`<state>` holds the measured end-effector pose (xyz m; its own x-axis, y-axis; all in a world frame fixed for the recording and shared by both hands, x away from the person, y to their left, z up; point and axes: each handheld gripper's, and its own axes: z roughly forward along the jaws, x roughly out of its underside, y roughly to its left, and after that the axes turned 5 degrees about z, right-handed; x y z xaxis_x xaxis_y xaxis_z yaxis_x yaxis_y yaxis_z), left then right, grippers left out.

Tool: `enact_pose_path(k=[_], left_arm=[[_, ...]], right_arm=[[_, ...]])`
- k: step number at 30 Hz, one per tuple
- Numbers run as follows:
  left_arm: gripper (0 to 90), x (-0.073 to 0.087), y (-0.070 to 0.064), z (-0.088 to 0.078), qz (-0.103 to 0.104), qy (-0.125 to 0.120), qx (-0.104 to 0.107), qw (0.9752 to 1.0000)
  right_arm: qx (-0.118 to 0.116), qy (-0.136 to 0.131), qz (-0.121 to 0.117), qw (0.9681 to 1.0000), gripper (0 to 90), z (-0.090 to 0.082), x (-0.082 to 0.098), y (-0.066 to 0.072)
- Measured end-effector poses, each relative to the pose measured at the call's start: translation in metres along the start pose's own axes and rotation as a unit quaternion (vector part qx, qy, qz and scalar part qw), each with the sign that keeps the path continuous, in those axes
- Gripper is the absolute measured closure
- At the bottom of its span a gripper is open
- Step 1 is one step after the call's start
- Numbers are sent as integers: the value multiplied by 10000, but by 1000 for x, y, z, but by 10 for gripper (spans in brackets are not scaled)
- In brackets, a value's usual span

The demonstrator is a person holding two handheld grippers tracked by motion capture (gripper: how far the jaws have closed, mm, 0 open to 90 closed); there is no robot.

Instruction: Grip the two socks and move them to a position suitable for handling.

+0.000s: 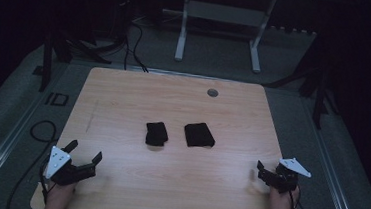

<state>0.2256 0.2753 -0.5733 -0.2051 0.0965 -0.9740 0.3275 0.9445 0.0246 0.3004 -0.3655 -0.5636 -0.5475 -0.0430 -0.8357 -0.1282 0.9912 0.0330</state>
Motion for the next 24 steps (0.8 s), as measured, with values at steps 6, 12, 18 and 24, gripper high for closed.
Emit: enact_pose_path(k=[6, 12, 18, 24], left_arm=[[31, -2, -4, -2, -25, -51, 109, 9999], [31, -4, -11, -2, 70, 28, 202, 9998], [32, -5, -19, 1, 237, 128, 172, 9995], [32, -7, -27, 4, 394, 287, 172, 9987]], right_arm=[[-18, 41, -212, 9998, 126, -2, -1, 2], [-549, 31, -314, 9980, 125, -11, -12, 9], [-1235, 184, -530, 9908, 124, -11, -25, 32], [-1561, 274, -679, 9850, 128, -6, -43, 55]])
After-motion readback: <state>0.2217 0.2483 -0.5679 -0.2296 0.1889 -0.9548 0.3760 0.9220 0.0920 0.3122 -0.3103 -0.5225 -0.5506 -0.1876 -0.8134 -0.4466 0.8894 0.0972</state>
